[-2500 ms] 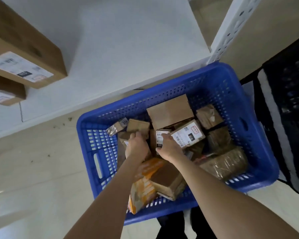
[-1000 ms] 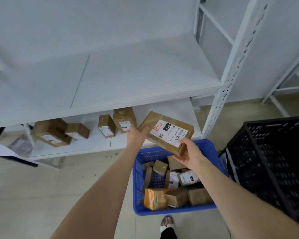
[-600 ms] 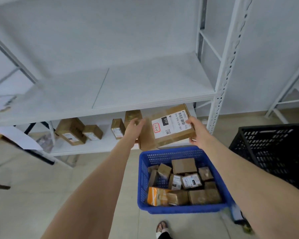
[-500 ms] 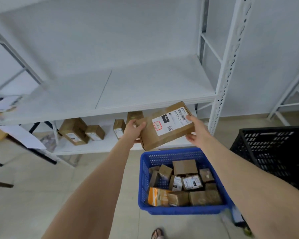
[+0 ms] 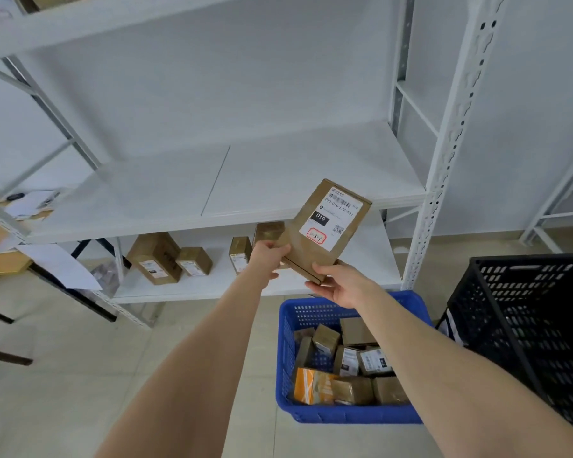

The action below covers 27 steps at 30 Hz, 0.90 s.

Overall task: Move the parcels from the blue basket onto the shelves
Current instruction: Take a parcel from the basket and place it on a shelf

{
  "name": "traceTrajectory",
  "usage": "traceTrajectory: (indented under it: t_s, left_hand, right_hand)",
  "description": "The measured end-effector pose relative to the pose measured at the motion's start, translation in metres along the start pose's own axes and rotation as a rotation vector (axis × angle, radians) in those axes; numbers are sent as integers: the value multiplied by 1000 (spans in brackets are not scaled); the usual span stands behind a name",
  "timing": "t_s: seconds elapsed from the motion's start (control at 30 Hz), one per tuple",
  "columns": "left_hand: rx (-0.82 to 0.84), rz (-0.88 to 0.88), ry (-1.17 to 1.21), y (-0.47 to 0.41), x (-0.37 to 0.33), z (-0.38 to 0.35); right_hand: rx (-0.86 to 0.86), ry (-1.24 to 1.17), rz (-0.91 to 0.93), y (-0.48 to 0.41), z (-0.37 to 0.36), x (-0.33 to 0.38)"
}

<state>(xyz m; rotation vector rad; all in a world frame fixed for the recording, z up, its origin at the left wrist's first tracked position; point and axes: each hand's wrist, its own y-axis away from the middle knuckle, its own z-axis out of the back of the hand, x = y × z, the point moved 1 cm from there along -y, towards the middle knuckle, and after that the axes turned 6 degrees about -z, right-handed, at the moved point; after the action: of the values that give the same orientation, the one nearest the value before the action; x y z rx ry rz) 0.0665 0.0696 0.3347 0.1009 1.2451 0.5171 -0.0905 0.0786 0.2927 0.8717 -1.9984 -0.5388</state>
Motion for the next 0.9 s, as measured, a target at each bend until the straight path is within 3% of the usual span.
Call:
traceTrajectory:
  t_s: [0.3, 0.53, 0.9]
  left_hand:
    - [-60, -392, -268, -29, -57, 69]
    - [8, -462, -551, -54, -51, 105]
    - [-20, -496, -603, -80, -20, 187]
  right_hand:
    - [-53, 349, -13, -17, -36, -20]
    - [-105, 370, -35, -38, -69, -46]
    - [-250, 376, -54, -91, -142, -91]
